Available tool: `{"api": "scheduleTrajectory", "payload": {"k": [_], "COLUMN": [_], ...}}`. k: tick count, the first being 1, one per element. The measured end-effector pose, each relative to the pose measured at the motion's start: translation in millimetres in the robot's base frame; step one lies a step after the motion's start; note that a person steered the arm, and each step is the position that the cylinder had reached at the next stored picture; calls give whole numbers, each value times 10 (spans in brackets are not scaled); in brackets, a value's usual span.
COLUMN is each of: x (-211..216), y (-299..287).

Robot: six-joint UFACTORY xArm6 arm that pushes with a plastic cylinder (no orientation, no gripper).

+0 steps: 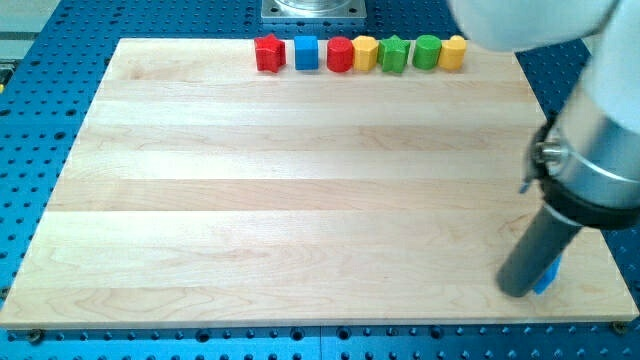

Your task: Separate the green circle and heart from the horizontal line of blocks

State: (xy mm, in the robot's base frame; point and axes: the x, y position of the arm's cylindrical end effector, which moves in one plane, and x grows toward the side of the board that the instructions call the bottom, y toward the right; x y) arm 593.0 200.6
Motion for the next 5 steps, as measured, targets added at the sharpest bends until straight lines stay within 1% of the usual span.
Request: {"api": "scheduleTrajectory", "payload": {"k": [1, 2, 3, 5], "x": [-450, -1320, -2108, -3353], "y": [-338, -253, 5, 347]}}
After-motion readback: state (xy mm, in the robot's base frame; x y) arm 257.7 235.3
